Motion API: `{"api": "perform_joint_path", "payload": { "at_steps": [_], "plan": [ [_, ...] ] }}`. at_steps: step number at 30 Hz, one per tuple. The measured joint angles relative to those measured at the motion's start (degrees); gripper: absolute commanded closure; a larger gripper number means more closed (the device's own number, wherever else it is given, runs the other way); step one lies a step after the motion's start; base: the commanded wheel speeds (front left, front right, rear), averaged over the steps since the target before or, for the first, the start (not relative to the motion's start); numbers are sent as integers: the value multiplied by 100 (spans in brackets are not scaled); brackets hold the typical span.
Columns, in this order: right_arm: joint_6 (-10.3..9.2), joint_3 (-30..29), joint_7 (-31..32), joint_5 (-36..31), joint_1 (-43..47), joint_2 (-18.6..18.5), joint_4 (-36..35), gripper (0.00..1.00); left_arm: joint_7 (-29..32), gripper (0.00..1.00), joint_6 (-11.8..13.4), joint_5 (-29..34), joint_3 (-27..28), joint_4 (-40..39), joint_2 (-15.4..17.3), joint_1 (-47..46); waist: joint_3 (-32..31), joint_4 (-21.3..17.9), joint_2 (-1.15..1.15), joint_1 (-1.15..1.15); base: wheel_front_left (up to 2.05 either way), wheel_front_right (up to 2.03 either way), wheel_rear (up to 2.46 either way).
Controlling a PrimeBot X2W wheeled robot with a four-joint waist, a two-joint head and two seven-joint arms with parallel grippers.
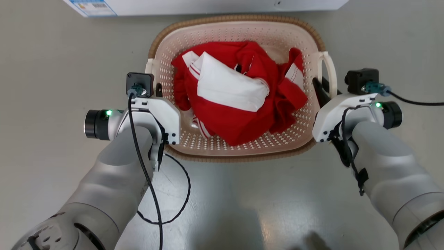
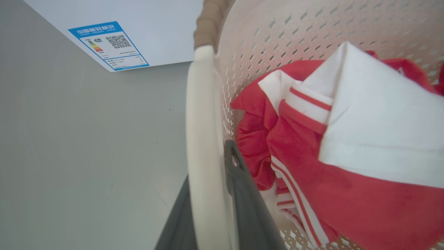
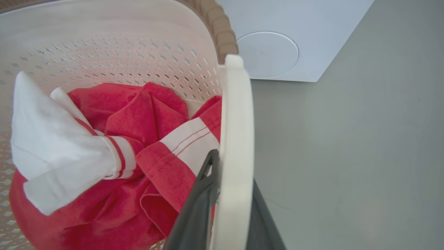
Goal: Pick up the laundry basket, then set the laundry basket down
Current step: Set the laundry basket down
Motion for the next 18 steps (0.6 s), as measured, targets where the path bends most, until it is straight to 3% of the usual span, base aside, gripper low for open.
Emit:
{"api": "perform_joint_path", "payload": {
  "at_steps": [18],
  "plan": [
    [0,-78,-48,-75,-371,-271,-311,100,-4,100,73,1140,969,-460,45,-187,791,-3,0,0,0,0,0]
  ]
}}
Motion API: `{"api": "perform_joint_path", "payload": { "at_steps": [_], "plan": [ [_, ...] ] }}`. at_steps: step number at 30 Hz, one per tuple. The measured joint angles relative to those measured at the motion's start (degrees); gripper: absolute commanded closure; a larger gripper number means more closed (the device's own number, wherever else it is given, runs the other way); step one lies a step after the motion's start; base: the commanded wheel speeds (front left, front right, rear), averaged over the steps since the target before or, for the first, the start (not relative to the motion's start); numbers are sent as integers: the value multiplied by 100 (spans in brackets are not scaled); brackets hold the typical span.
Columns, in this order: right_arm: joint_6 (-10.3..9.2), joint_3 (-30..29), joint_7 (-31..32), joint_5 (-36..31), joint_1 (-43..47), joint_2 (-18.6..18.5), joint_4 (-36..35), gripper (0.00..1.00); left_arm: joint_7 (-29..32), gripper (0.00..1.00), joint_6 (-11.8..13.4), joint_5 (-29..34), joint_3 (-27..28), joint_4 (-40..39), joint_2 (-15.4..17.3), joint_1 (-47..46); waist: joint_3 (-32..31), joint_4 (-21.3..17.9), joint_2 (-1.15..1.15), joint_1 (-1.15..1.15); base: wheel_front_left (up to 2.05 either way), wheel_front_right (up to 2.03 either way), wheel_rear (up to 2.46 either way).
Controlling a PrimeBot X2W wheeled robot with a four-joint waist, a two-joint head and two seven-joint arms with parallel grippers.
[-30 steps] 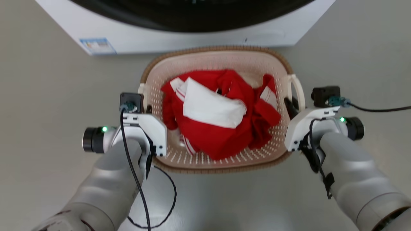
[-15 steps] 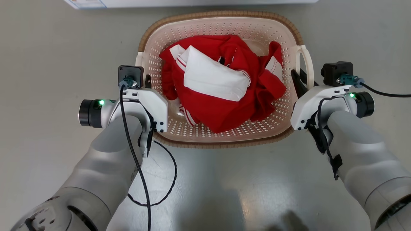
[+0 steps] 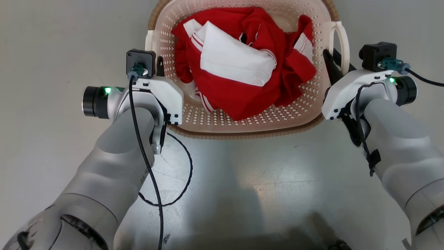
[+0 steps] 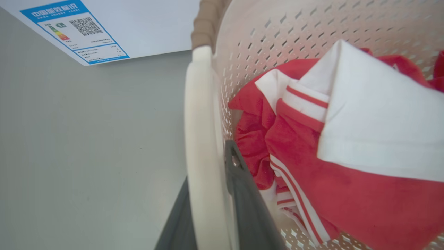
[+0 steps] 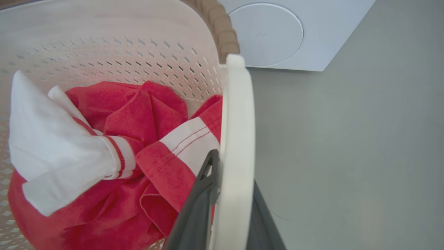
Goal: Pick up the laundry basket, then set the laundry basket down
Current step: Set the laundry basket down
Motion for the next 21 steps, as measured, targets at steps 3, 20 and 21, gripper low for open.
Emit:
{"api": "perform_joint_path", "payload": {
  "at_steps": [3,20,21],
  "plan": [
    [0,-67,-15,-56,-14,-37,-56,100,0,100,1,231,188,-90,16,-3,111,4,0,0,0,0,0],
    [-1,-716,-67,-630,-121,-78,-412,100,7,100,42,1608,1343,-660,126,-42,656,-34,0,0,0,0,0],
    [-1,-755,-67,-672,-121,-78,-416,100,7,100,41,1675,1402,-662,112,-42,681,-32,0,1,0,0,0]
  ]
}}
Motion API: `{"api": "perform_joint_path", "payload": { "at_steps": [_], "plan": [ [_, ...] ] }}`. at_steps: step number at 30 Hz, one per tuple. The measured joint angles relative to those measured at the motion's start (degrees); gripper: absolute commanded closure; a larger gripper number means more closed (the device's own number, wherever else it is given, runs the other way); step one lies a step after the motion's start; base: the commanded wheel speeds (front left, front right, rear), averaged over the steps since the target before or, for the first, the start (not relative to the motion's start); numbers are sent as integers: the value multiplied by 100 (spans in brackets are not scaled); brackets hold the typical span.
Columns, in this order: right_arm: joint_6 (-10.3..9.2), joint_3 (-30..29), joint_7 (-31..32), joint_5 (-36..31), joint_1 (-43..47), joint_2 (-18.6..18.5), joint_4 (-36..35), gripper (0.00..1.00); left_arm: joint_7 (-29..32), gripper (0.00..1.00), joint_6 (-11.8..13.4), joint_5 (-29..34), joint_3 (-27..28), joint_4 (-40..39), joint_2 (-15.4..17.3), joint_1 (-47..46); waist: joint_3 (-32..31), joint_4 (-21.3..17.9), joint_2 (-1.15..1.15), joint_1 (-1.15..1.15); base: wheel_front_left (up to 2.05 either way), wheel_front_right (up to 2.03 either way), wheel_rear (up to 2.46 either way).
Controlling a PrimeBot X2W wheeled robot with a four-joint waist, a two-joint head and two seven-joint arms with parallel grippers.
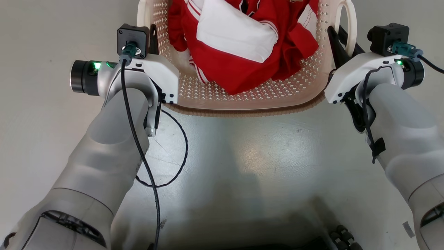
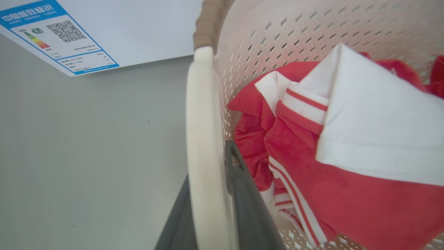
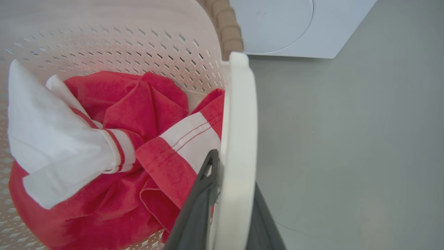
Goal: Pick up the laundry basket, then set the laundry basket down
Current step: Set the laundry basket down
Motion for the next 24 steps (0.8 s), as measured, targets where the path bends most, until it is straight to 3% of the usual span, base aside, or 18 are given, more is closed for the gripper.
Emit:
{"api": "perform_joint_path", "payload": {
  "at_steps": [24],
  "plan": [
    [1,-528,-1,-456,-104,27,-145,100,-1,100,-215,1090,1135,-104,-180,-39,367,-5,0,0,0,0,0]
  ]
}}
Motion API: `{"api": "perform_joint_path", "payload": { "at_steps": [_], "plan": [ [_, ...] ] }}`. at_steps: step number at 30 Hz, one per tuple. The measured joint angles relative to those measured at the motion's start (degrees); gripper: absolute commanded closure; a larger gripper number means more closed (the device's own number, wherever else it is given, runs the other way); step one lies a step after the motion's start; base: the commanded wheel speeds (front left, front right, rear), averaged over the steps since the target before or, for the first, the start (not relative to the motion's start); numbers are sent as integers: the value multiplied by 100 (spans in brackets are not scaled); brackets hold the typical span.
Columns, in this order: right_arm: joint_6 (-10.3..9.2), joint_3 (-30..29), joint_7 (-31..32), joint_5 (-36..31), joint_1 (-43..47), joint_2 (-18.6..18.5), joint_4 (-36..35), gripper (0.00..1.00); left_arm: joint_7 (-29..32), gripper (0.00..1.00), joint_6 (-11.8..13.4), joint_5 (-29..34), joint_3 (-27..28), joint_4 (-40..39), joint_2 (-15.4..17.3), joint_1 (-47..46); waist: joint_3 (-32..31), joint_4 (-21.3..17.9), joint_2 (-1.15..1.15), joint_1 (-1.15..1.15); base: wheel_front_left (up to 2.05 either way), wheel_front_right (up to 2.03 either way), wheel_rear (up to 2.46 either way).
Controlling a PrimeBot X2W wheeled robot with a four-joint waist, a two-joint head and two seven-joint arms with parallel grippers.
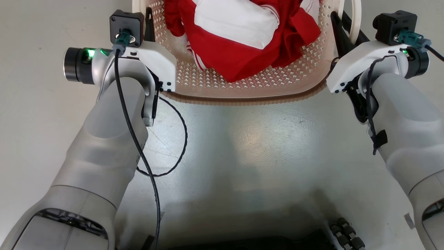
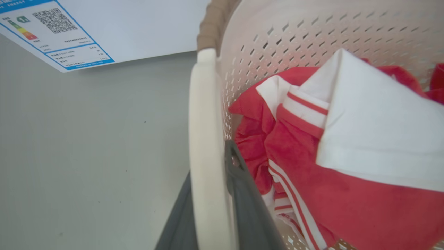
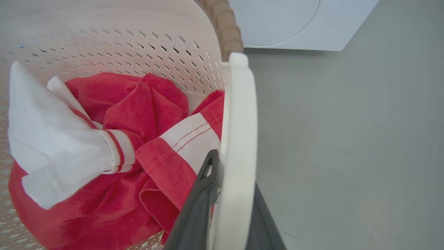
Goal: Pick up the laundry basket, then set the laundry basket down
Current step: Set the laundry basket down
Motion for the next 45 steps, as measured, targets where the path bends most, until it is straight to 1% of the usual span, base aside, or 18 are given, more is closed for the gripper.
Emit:
{"api": "perform_joint_path", "payload": {
  "at_steps": [1,18,23,25,38,39,40,41,42,43,44,45],
  "plan": [
    [0,-9,0,0,-1,4,-3,100,0,100,-35,34,31,1,-3,-10,7,-4,0,0,0,0,0],
    [0,-52,-15,-49,-7,11,22,100,0,100,-144,335,437,116,-158,-46,2,41,0,0,0,0,0],
    [0,-51,-16,-49,-7,10,49,100,0,100,-147,385,490,146,-182,-41,-11,54,0,0,0,0,0],
    [0,-49,-16,-49,-7,10,64,100,-4,100,-187,385,514,170,-189,-41,-16,61,0,0,0,0,0],
    [0,-20,-24,-49,-20,37,112,100,-8,100,-193,371,521,207,-183,-40,-15,51,0,0,0,0,0],
    [0,-16,-24,-49,-27,42,119,100,-8,94,-193,371,521,205,-180,-40,-13,47,0,0,0,0,0],
    [0,-13,-24,-49,-39,48,129,94,-9,82,-192,366,521,203,-177,-40,-10,44,0,0,0,0,0],
    [0,-5,-24,-49,-53,53,138,73,-20,62,-192,364,520,203,-170,-40,-8,41,0,0,0,0,0],
    [2,19,-21,-51,-74,56,154,54,-49,53,-192,364,515,203,-167,-41,-5,39,0,0,0,0,0],
    [2,42,-4,-51,-70,73,177,17,-51,34,-192,363,512,207,-169,-41,-1,35,0,0,0,0,0],
    [2,42,-4,-51,-70,73,177,0,-51,15,-192,363,512,207,-169,-41,-1,35,0,0,0,0,0],
    [1,62,3,-51,-55,108,204,0,-51,3,-192,360,504,210,-182,-40,1,33,0,0,0,0,0]
  ]
}}
